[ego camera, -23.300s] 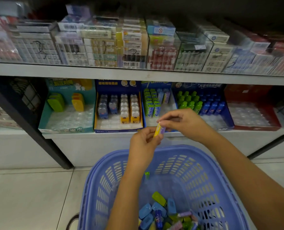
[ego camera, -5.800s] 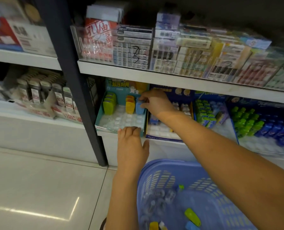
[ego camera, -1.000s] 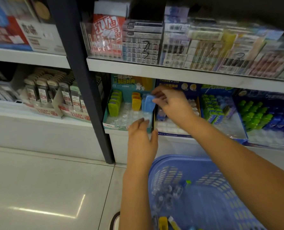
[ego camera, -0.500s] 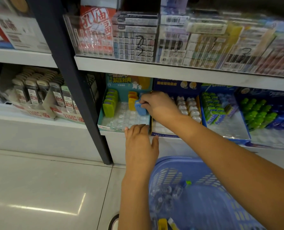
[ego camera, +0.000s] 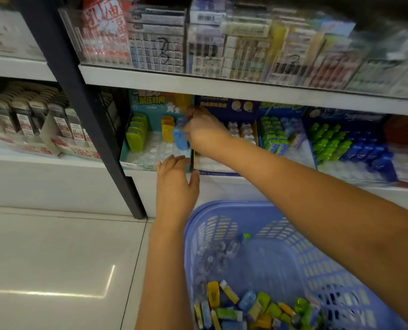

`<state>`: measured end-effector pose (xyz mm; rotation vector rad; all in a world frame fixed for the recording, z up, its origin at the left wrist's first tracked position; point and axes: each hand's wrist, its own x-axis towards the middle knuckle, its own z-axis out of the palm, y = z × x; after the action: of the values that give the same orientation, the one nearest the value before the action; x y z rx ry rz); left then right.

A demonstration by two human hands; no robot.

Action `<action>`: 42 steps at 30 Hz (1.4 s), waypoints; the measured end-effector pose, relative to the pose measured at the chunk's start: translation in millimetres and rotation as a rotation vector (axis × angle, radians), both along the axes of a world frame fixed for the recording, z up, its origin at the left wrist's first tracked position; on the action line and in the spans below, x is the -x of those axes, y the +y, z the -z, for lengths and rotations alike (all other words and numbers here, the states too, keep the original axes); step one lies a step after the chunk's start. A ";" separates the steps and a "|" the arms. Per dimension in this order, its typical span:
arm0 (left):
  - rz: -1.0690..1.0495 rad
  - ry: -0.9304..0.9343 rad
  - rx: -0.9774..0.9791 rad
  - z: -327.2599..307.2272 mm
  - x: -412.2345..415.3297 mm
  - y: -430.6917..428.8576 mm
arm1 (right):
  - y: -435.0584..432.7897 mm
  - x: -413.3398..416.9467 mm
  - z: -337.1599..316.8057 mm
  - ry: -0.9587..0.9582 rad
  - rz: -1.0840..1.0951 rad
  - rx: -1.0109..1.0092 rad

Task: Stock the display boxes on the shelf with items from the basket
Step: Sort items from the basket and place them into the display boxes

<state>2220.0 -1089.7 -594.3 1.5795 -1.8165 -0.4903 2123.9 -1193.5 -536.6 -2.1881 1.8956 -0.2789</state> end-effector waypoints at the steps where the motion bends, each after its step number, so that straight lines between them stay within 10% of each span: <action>1: 0.001 0.033 0.023 -3.4 -0.6 3.6 | 9.2 8.3 -2.4 0.055 -0.057 0.012; 6: 0.086 0.159 -0.019 -16.3 9.6 23.0 | 101.3 80.5 14.9 -0.121 -0.185 0.105; 16: 0.746 -0.587 -0.849 110.8 103.4 90.9 | 232.5 176.3 216.3 0.039 -0.037 -0.986; 26: 0.842 -0.908 -1.050 187.6 101.0 125.8 | 260.0 184.6 283.2 -0.150 -0.088 -0.975; 42: 0.655 -0.620 -1.093 189.1 96.7 121.2 | 259.9 179.9 274.2 -0.148 -0.205 -1.013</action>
<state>2123.3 -968.6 -783.4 1.8647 -2.8098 -1.6601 1944.1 -933.5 -810.8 -1.5559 1.2620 0.4536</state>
